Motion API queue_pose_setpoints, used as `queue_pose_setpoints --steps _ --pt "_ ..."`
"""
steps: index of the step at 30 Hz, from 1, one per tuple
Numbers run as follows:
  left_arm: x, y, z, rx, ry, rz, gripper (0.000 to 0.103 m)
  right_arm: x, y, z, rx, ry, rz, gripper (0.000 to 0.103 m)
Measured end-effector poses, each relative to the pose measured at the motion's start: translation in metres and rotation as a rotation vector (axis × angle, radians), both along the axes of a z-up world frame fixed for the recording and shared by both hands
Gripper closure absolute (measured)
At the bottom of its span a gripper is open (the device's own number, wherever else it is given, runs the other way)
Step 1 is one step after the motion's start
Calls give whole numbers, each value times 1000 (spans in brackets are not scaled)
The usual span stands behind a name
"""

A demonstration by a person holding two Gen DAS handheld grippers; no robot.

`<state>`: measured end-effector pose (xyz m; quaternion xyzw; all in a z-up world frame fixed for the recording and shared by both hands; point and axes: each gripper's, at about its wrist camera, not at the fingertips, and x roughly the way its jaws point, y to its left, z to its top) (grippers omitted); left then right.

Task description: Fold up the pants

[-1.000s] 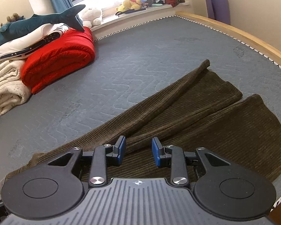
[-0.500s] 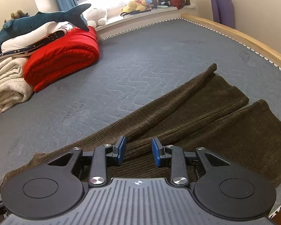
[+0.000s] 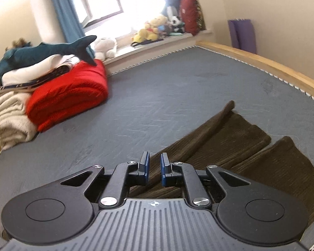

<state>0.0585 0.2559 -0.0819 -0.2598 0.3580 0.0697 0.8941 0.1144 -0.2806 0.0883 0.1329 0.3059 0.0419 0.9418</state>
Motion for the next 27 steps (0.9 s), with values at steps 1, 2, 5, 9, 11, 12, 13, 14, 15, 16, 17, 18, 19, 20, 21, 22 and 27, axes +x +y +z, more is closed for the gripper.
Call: queue_pose_setpoints --steps 1,2,5,9,11,12,13,14,15,16,17,18,19,20,21,22,27 --pt "0 0 1 4 -6 1 88 7 -7 -1 10 11 -8 90" --pt "0 0 2 7 -10 1 88 16 -15 -2 21 23 -18 90" --pt "0 -1 2 19 -14 -3 88 53 -38 -13 41 62 -49 90" --pt "2 -1 -1 5 0 -13 88 100 -60 -46 86 148 -69 90" --pt "3 2 -5 -11 11 -8 88 122 -69 -63 142 193 -86 90" --pt "4 2 -5 -11 11 -6 88 132 -72 -71 169 206 -95 89" --pt "4 2 -6 -13 8 -4 88 140 -74 -78 190 216 -101 85" --pt "4 2 -6 -11 4 -4 88 149 -75 -86 205 229 -108 82" --pt "4 1 -5 -9 0 -4 88 158 -74 -93 210 244 -118 76" --pt "4 1 -5 -10 -2 -4 87 166 -72 -99 211 255 -128 73" --pt "4 2 -6 -15 -5 -4 84 175 -70 -105 213 260 -131 73" --pt "3 2 -6 -22 -6 -2 82 183 -68 -111 215 260 -134 71" --pt "2 3 -7 -31 -8 0 81 189 -68 -117 214 262 -143 71" --pt "1 5 -8 -37 -10 4 81 196 -67 -123 217 267 -159 71" --pt "0 6 -8 -39 -12 7 81 201 -69 -130 228 276 -179 71" --pt "-1 6 -9 -39 -14 8 81 207 -73 -136 244 287 -197 71" --pt "-2 6 -9 -32 -24 7 78 227 -75 -160 260 326 -246 71"
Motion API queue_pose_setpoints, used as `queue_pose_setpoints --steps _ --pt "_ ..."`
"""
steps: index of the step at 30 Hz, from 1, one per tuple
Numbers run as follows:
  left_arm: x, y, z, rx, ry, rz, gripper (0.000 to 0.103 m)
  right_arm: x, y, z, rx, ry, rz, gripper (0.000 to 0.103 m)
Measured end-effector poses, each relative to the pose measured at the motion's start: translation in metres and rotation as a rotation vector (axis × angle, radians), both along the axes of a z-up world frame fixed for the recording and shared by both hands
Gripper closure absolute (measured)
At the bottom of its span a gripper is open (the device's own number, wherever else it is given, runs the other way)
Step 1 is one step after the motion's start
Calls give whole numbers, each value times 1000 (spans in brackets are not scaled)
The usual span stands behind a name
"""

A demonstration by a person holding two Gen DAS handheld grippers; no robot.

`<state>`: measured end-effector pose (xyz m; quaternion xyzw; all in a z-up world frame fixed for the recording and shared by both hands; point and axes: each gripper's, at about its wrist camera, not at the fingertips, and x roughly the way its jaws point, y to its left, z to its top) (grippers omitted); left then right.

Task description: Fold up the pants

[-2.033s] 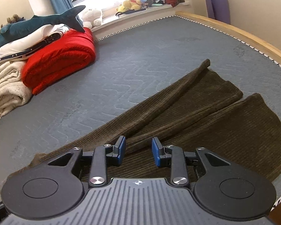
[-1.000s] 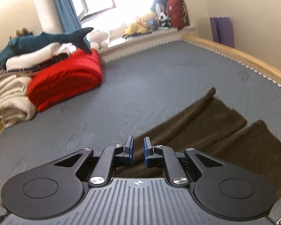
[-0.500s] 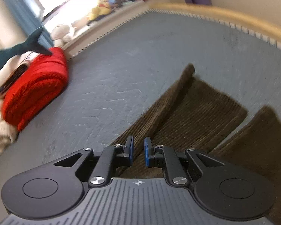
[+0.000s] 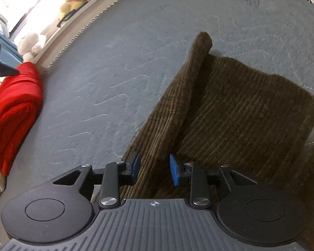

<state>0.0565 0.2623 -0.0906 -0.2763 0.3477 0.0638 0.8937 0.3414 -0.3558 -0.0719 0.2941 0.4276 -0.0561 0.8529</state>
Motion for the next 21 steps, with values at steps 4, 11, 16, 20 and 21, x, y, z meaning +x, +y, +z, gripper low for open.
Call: queue_pose_setpoints --steps 4,11,16,20,21 --pt "0 1 0 -10 -6 10 66 5 1 -6 -26 2 -7 89" --pt "-4 5 3 -2 -18 39 74 -9 -1 17 -69 -61 22 99" --pt "-12 7 14 9 -52 24 87 -41 -5 48 -97 -93 39 100" --pt "-23 11 33 25 -87 22 90 -79 -4 79 -177 -129 106 100" --pt "-27 13 40 29 -89 27 90 -93 -7 88 -185 -144 106 101"
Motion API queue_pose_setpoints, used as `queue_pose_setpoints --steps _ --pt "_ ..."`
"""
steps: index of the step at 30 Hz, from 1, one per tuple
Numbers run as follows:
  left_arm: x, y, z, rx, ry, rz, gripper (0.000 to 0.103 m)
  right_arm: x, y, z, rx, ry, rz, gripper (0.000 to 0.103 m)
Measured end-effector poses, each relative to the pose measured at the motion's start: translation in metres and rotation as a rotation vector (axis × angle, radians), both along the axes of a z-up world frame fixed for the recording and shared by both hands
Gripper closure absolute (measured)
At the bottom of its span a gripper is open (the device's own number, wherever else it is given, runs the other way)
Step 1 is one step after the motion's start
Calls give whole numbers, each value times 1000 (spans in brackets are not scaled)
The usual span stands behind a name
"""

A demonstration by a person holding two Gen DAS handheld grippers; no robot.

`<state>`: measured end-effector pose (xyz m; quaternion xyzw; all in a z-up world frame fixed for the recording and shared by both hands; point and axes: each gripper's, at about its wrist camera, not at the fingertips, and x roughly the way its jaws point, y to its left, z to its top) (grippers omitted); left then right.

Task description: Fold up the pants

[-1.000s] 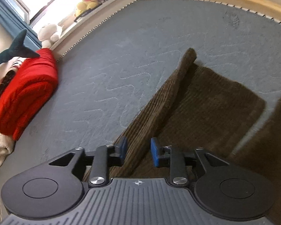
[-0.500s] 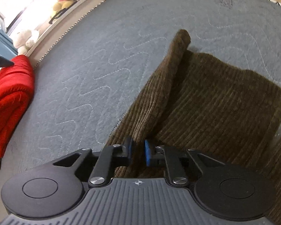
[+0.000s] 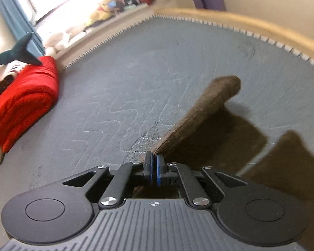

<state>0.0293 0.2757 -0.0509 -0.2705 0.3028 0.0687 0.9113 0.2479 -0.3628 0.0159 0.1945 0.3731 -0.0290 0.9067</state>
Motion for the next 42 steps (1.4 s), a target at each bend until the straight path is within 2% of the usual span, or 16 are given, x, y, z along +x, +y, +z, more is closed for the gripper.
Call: queue_pose_setpoints --steps 4,7,12,13,14,15,17,20,21,23,25,27,30,34,39,42 --pt "-29 16 23 -27 13 49 91 -65 -19 35 -19 -56 -33 101" --pt "-45 18 29 -7 80 64 91 -118 -33 39 -29 -46 -53 101" --pt "-39 4 16 63 289 96 81 -162 -51 -23 -20 295 -99 101" --pt "-39 1 16 94 305 115 72 -166 -54 -33 -17 343 -104 101" --pt "-40 -3 19 135 308 143 56 -169 -57 -39 -17 361 -104 101" --pt "-44 -9 24 189 301 184 47 -171 -60 -41 -10 348 -97 100" --pt "-54 -23 34 294 257 246 19 -174 -69 -37 14 300 -109 100" --pt "-65 -49 51 457 142 270 17 -183 -103 -27 40 223 -250 91" --pt "-66 -58 54 499 113 255 17 -181 -117 -26 80 206 -307 81" --pt "-67 -74 57 564 61 199 17 -180 -143 -29 146 191 -410 76" --pt "-62 -84 53 550 35 93 17 -182 -164 -37 198 198 -485 76" --pt "-53 -89 40 414 50 -59 17 -184 -183 -45 270 209 -548 76" --pt "-34 -92 8 208 172 -225 18 -185 -201 -57 379 222 -599 76" --pt "-24 -107 -8 292 248 -302 19 -173 -208 -69 379 223 -575 75" --pt "-30 -119 -12 381 257 -331 19 -162 -216 -73 375 189 -563 73" --pt "-30 -123 -8 381 245 -313 20 -153 -209 -60 318 174 -549 94"
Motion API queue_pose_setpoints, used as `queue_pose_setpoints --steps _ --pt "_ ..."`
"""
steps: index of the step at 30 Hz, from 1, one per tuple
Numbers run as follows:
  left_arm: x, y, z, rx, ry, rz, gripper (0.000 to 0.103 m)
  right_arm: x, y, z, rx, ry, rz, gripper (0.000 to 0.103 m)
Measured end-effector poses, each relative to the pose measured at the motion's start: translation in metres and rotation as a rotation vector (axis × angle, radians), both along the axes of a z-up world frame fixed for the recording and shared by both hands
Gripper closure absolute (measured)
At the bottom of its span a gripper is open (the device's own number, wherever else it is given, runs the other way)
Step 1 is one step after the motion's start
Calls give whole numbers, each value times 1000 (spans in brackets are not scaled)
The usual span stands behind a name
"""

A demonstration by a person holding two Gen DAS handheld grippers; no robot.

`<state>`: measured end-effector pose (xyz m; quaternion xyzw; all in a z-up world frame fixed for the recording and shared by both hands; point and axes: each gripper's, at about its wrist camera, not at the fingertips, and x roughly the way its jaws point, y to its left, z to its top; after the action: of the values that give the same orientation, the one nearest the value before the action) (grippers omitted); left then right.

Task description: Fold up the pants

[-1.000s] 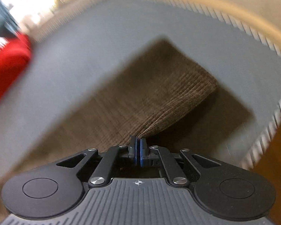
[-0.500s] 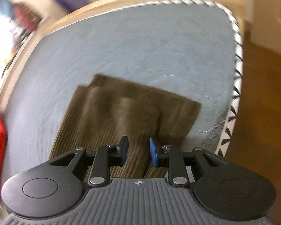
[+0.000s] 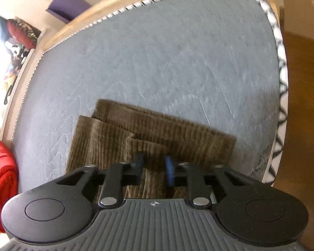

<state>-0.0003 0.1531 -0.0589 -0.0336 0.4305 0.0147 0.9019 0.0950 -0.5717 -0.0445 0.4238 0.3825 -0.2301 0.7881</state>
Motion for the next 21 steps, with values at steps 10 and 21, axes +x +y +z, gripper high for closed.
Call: queue_pose_setpoints --steps 10,21 --pt "1 -16 4 -24 -35 -118 21 -33 -7 32 -312 128 -111 95" --pt "-1 -16 2 6 54 -158 21 -6 14 64 -385 -55 -31 64"
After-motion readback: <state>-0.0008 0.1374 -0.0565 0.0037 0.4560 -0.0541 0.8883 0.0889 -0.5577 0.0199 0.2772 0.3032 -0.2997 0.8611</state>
